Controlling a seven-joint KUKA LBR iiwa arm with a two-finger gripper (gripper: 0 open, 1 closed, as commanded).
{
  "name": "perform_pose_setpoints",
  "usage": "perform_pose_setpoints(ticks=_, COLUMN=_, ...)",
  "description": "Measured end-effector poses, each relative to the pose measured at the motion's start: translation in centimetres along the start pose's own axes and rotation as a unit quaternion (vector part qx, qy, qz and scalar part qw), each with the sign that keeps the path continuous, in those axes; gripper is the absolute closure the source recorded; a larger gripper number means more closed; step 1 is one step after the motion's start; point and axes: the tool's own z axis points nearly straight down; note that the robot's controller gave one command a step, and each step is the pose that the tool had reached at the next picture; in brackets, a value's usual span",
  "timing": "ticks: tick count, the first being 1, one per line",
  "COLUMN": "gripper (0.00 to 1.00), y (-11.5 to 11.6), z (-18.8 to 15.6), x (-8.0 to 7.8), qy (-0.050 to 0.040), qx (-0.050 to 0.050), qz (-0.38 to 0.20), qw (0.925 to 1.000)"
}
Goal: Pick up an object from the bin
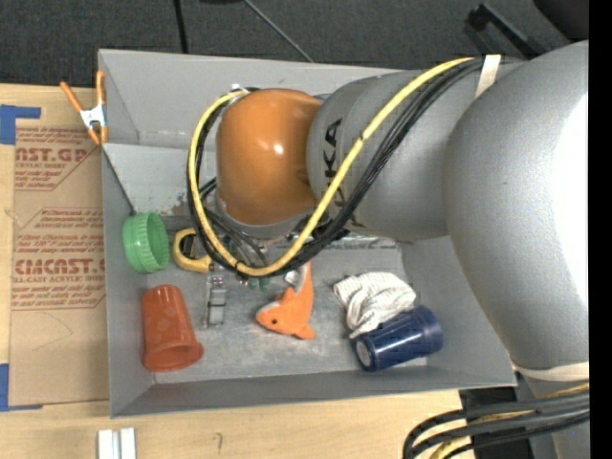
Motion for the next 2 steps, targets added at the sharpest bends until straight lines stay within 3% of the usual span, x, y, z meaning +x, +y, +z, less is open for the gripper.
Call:
perform_pose_setpoints(ticks=1, gripper=0.00, y=-0.1, z=-0.5, x=-0.2, qy=-0.0036, qx=-0.001, qz=0.001, qw=1.0000)
perform_pose_setpoints(ticks=2, gripper=0.00, y=-3.4, z=-4.2, x=-0.4, qy=-0.0002, qx=0.000, qz=-0.010, qw=0.9999)
